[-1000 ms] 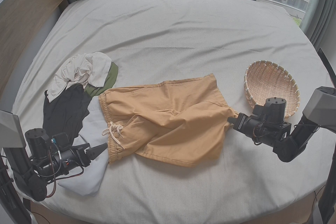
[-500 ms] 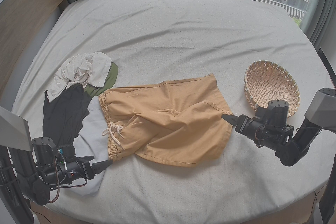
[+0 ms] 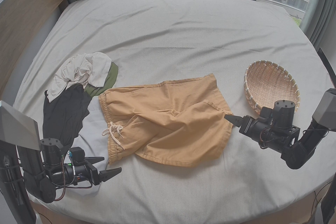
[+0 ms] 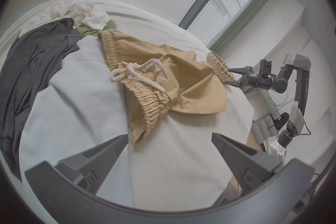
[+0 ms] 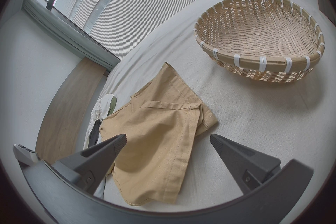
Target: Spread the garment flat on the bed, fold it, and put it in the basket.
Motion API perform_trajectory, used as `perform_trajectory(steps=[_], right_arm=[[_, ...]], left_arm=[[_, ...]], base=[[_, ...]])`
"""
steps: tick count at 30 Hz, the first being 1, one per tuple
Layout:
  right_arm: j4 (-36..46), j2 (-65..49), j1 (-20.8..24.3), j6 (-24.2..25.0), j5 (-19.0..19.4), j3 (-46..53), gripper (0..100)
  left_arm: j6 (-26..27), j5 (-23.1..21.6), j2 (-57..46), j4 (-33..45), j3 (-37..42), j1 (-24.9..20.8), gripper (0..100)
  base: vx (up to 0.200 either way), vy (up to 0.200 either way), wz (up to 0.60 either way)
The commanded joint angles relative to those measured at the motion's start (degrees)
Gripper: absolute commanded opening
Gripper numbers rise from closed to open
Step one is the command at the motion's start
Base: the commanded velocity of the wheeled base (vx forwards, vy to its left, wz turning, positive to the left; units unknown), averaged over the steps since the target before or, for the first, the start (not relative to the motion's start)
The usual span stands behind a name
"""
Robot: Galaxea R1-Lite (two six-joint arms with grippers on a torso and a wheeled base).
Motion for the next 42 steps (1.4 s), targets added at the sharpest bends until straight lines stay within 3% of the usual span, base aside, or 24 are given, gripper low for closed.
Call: perform_trajectory(steps=[1, 8, 9, 18, 24, 27, 31, 37, 42], right_arm=[[-1.3, -0.5, 0.0, -0.1, 0.0, 0.7, 100], [-1.8, -0.7, 0.0, -0.1, 0.2, 0.7, 100], [-1.8, -0.7, 0.0, -0.1, 0.2, 0.7, 100], [-4.5, -1.1, 0.8, -0.1, 0.6, 4.2, 100], [-4.9, -1.2, 0.9, -0.1, 3.0, 8.8, 100], [-5.1, -0.6, 3.4, 0.0, 5.1, 13.8, 100], [-7.4, 4.0, 5.9, 0.3, 5.2, 15.0, 100], [-20.1, 14.9, 8.4, -0.1, 5.0, 14.9, 100], [-22.1, 20.5, 9.5, -0.2, 5.2, 11.6, 100]], left_arm=[[3.0, -0.1, 5.3, -0.1, -3.2, 0.1, 100], [3.2, 0.0, 6.6, 0.0, -4.9, -0.4, 100], [3.2, 0.0, 6.6, 0.0, -4.9, -0.4, 0], [3.0, 0.1, 10.4, -0.1, -9.8, -0.1, 0], [1.5, -0.7, 6.9, -0.1, -9.2, 0.2, 0], [-9.8, -1.3, -0.5, 0.0, -8.1, 0.2, 0], [-18.9, -0.9, -4.9, 0.0, -7.3, -0.1, 0], [-20.0, -0.6, -4.6, 0.0, -7.8, 0.2, 0], [-20.6, -0.5, -4.8, -0.1, -8.3, 0.4, 0]], base=[[0.0, 0.0, 0.0], [0.0, 0.0, 0.0], [0.0, 0.0, 0.0], [0.0, 0.0, 0.0], [0.0, 0.0, 0.0], [0.0, 0.0, 0.0], [0.0, 0.0, 0.0], [0.0, 0.0, 0.0], [0.0, 0.0, 0.0]])
